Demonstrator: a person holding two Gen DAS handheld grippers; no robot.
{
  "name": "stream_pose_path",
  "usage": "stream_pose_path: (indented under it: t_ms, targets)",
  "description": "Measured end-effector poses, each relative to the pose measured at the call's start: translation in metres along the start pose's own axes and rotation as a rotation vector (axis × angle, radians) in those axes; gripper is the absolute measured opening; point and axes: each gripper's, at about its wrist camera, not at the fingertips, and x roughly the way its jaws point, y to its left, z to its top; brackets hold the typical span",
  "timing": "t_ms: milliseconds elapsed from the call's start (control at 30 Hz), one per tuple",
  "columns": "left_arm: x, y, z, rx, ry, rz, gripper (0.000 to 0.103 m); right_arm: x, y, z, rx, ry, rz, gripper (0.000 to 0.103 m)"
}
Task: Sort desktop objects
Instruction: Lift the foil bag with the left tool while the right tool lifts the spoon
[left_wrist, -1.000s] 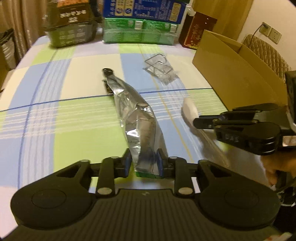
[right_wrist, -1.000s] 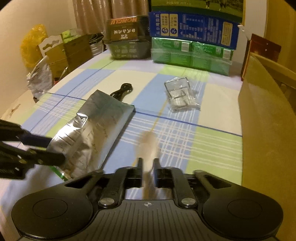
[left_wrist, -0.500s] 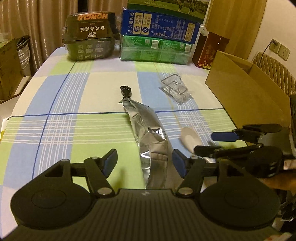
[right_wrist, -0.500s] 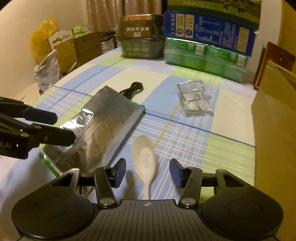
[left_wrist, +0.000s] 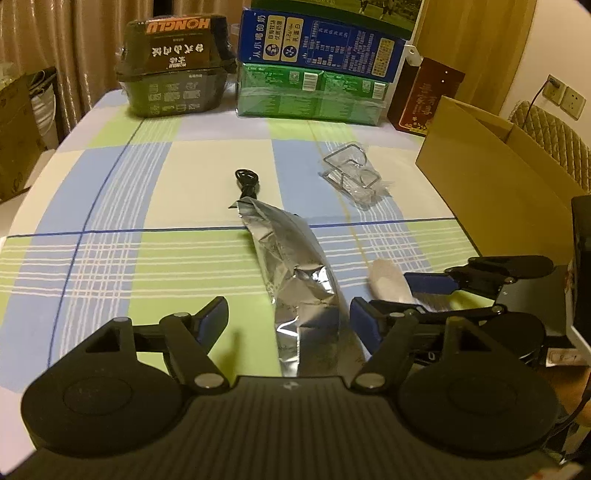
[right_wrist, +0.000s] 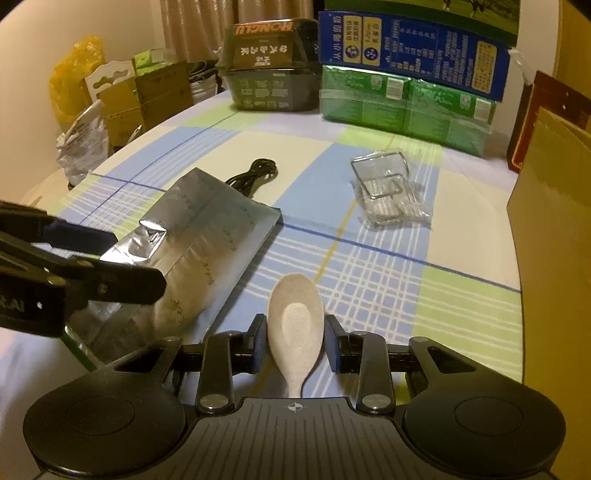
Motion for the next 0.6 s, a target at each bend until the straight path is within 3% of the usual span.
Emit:
stream_pose_path:
  t_ms: [267, 433, 600]
  targets:
    - [0.018, -0.001, 0.006, -0.018, 0.081, -0.007, 0.067, -0.007, -0.002, 0.000, -0.002, -0.014, -0.045, 0.030]
    - [0.032, 0.001, 0.016, -0.042, 0.102, -0.048, 0.066, -0.007, -0.006, 0.001, 0.007, -0.021, -0.068, 0.030]
    - [0.043, 0.000, 0.018, -0.042, 0.136, -0.049, 0.059, -0.007, -0.010, 0.003, 0.028, -0.022, -0.081, 0.030]
